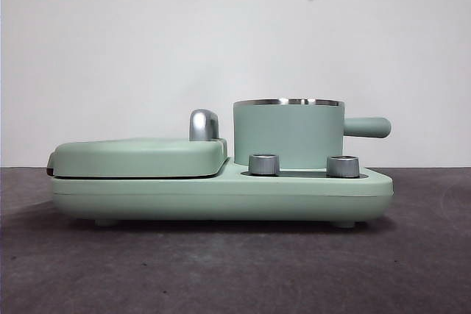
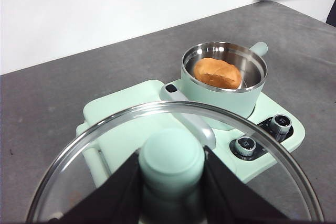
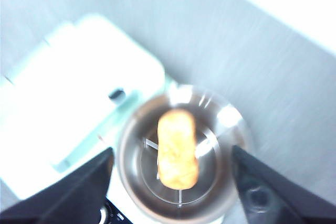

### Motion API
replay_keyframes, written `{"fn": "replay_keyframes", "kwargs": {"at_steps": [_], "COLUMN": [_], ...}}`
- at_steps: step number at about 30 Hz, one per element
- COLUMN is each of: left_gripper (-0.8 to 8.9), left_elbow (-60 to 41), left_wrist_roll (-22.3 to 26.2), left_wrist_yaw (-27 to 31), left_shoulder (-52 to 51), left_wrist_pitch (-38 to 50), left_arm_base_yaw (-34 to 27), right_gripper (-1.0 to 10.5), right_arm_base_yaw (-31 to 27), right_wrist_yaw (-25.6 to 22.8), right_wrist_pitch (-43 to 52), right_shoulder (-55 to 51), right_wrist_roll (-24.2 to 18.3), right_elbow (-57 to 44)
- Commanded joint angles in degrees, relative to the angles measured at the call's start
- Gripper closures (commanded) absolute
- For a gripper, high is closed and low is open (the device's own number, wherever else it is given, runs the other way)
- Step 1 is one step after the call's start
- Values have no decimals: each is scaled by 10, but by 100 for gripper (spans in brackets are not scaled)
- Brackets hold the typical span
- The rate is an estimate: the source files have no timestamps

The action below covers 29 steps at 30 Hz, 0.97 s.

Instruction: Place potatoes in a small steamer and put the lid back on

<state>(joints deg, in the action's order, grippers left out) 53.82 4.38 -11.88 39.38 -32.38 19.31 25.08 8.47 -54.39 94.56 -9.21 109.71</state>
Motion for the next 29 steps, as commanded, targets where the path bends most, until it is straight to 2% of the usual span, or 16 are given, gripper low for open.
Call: {"fn": "replay_keyframes", "kwargs": {"at_steps": [1, 5, 9, 15, 23, 29], "left_gripper": [804, 804, 804, 804, 804, 804], "left_elbow": [10, 10, 10, 10, 10, 10], "left_wrist_roll": [-8, -8, -8, -8, -10, -10], "left_wrist_yaw": [0, -2, -17, -23, -46, -54], "left_shoulder": [-1, -1, -1, -1, 5, 27], "left_wrist_pitch": [20, 20, 20, 20, 20, 43], "left_arm_base_yaw": [3, 3, 3, 3, 3, 16], "right_gripper": [631, 631, 631, 631, 631, 631], "right_arm_base_yaw": [2, 2, 2, 2, 3, 3], "right_wrist_yaw": [1, 0, -41, -55, -56, -57], "right_wrist_pitch": [-6, -18, -8, 38, 112, 64], "right_shoulder": [-35, -144, -232, -361, -530, -609], "right_wrist_roll": [-5, -5, -5, 3, 45, 70], "right_elbow": [9, -38, -129, -294, -490, -575]}}
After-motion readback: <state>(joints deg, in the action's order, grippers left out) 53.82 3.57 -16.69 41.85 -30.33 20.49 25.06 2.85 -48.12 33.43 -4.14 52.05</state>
